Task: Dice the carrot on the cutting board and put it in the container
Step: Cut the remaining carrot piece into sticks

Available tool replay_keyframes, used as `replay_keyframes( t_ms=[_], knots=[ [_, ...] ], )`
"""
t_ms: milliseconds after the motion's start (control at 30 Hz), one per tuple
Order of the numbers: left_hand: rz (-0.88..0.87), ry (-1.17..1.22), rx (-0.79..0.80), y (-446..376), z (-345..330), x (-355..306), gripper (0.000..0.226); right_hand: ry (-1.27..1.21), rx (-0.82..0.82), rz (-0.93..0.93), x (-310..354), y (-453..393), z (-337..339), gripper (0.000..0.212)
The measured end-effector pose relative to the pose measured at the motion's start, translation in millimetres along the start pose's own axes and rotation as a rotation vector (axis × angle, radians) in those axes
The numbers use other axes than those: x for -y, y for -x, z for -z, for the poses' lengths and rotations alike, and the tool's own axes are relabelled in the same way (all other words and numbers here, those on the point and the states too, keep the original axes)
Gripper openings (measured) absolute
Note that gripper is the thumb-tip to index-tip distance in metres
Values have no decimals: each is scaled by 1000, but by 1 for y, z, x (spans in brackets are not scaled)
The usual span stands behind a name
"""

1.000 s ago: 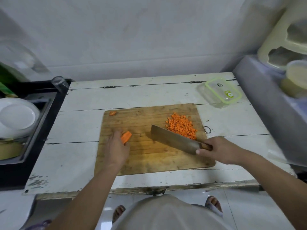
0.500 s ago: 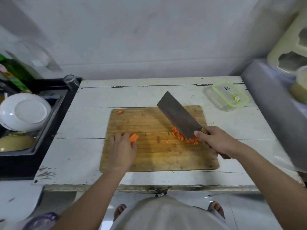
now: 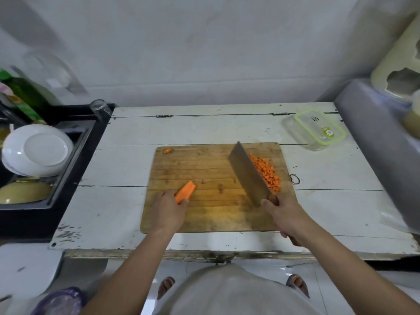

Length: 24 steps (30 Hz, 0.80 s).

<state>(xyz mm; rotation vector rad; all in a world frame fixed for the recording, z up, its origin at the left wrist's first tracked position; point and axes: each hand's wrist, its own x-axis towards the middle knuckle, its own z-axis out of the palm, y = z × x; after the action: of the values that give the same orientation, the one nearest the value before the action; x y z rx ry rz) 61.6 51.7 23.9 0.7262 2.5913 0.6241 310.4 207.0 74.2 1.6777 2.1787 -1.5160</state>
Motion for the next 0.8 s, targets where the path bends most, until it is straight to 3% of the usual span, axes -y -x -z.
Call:
replay_keyframes(
  t_ms=[67, 200, 267, 333, 500, 633, 700, 800],
  knots=[
    [-66, -6, -32, 3, -4, -4, 27, -62, -13, 5, 4, -2, 3, 22],
    [-327, -331, -228, 13, -16, -7, 27, -78, -30, 32, 13, -4, -5, 29],
    [-393, -327, -189, 21, -19, -8, 33, -18, -43, 49, 13, -2, -10, 31],
    [-373, -200, -82, 29, -17, -9, 36, 34, -42, 65, 14, 2, -11, 32],
    [-82, 60, 98, 24, -7, -20, 22, 77, -3, 104, 14, 8, -22, 17],
    [80, 493, 183, 25, -19, -42, 25, 105, -13, 170, 19, 12, -29, 9],
    [72, 533, 141, 29, -26, -38, 29, 181, -41, 203, 19, 14, -29, 12],
    [-188, 261, -17, 40, -30, -12, 18, 315, -56, 229, 18, 19, -29, 17]
  ],
)
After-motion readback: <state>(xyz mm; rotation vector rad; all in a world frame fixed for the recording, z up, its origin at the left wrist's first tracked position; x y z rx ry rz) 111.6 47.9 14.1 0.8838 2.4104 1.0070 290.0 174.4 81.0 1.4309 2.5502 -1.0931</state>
